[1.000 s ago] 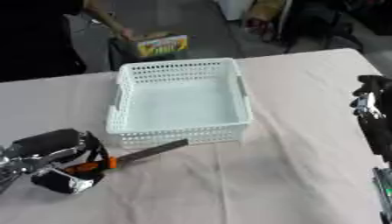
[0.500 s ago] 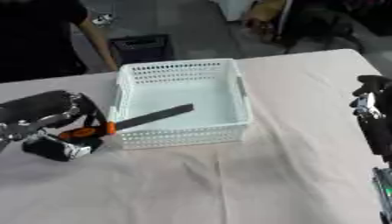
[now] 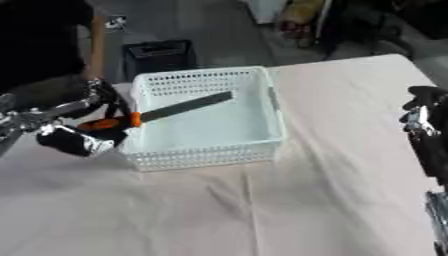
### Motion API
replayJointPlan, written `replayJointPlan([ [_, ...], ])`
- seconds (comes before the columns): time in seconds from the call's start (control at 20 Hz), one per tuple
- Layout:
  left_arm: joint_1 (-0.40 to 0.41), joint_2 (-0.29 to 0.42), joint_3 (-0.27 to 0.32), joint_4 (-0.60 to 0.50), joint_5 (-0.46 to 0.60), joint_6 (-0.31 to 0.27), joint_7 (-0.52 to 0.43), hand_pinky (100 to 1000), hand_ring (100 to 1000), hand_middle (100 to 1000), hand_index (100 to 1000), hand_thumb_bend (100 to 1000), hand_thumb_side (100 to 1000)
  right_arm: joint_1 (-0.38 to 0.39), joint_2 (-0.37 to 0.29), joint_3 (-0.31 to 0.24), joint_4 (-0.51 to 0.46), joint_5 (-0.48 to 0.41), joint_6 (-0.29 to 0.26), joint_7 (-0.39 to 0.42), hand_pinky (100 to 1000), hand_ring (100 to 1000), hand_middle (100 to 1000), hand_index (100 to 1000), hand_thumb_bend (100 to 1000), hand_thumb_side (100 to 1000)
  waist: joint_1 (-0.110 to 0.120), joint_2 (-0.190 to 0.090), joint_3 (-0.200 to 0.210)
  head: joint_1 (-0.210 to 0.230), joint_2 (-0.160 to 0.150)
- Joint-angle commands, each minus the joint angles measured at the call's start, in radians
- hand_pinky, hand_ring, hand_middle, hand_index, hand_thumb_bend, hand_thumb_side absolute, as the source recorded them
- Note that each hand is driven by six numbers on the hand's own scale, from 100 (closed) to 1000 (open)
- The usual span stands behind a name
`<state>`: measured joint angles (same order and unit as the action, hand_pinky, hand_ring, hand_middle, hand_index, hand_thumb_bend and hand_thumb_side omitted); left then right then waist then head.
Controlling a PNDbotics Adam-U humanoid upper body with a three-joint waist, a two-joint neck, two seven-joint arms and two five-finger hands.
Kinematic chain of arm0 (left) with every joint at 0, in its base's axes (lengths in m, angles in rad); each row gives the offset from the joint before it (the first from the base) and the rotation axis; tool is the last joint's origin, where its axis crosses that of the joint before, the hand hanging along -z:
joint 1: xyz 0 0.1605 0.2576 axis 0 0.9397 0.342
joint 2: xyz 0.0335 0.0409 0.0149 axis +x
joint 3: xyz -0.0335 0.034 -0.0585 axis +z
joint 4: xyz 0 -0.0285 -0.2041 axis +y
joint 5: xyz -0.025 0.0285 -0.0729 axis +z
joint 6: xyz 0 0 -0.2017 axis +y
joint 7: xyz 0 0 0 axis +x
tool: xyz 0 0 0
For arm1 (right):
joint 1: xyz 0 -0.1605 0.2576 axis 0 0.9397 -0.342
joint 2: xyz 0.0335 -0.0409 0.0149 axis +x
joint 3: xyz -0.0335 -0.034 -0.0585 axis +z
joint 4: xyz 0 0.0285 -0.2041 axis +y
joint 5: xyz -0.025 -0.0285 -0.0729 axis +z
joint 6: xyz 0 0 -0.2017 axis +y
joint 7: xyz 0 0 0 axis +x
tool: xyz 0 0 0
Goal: Pick up objects on the table and place them in the box.
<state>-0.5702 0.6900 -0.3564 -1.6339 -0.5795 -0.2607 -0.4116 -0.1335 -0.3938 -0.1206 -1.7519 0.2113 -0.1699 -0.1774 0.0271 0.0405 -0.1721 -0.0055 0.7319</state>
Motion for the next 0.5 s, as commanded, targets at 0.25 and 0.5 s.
replayJointPlan([
  [0.25, -0.095, -0.079, -0.011, 0.113, -0.088, -0.030, 0.002, 235, 145, 144, 323, 100, 216, -0.002, -0.013, 0.002, -0.007, -0.005, -0.003, 0.006, 347, 426, 482, 723, 100, 688, -0.003, -0.017, -0.004, 0.006, -0.008],
  [0.5, -0.160, -0.161, -0.008, 0.251, -0.201, -0.051, 0.046, 241, 163, 168, 338, 100, 192, -0.001, -0.010, 0.005, -0.005, -0.007, -0.004, 0.009, 347, 426, 482, 723, 100, 693, -0.005, -0.018, -0.007, 0.010, -0.010],
])
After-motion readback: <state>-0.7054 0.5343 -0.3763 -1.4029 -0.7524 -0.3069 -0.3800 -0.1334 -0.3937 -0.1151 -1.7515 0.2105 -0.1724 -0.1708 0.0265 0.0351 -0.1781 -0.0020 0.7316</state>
